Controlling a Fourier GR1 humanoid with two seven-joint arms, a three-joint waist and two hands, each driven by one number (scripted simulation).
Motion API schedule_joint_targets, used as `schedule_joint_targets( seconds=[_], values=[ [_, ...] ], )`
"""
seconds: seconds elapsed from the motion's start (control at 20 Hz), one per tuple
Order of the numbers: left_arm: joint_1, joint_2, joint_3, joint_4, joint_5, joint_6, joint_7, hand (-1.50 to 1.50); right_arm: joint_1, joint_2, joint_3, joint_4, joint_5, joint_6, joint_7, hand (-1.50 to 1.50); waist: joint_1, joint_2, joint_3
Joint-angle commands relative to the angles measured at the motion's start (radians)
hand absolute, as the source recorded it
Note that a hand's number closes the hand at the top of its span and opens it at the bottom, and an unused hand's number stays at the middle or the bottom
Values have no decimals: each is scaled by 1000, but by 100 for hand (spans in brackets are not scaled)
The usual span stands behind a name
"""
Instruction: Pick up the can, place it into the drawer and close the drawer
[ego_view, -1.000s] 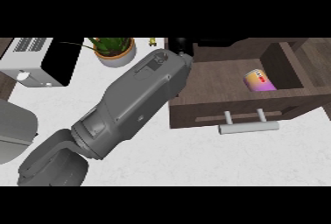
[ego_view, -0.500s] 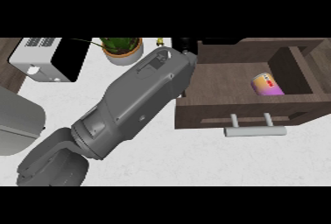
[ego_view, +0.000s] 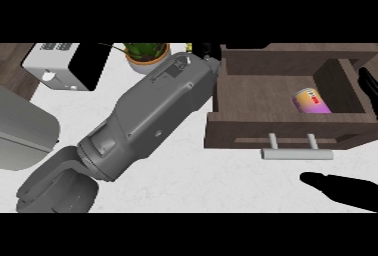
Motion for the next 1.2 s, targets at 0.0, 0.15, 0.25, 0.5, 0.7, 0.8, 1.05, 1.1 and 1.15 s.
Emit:
schedule_joint_targets(
  seconds=[0.0, 0.15, 0.25, 0.5, 0.7, 0.8, 1.05, 1.1, 1.15],
  values=[
    [13, 12, 9, -30, -23, 31, 40, -150, -73, 2, 101, 125, 163, -81, -48, -150, 8, -6, 0],
    [31, 8, 4, -44, -35, 26, 50, -150, -180, -13, 147, 281, 264, -127, -50, -150, 21, -4, 0],
    [17, 69, 3, -82, -40, 6, 93, -150, -180, -19, 205, 327, 348, -155, -66, -150, 28, -7, 0],
    [18, 76, -4, -109, -79, 55, 120, -150, -297, -28, 239, 584, 450, -250, -124, -150, 26, -5, 1],
    [29, 146, -11, -160, -91, 54, 194, -150, -405, -52, 234, 766, 537, -298, -113, -150, 37, -6, 0],
    [84, 195, -9, -188, -111, 30, 189, -150, -397, -22, 235, 840, 558, -376, -122, -150, 24, -6, 1],
    [136, 213, -1, -278, -131, 67, 219, -150, -528, -14, 184, 1104, 595, -479, -129, -150, 30, -5, 1],
    [176, 241, 3, -309, -129, 36, 200, -150, -526, -14, 183, 1160, 620, -528, -132, -150, 42, -4, 1],
    [141, 242, 6, -294, -136, 30, 235, -150, -539, -23, 168, 1204, 611, -581, -180, -150, 28, -2, 1]
  ],
)
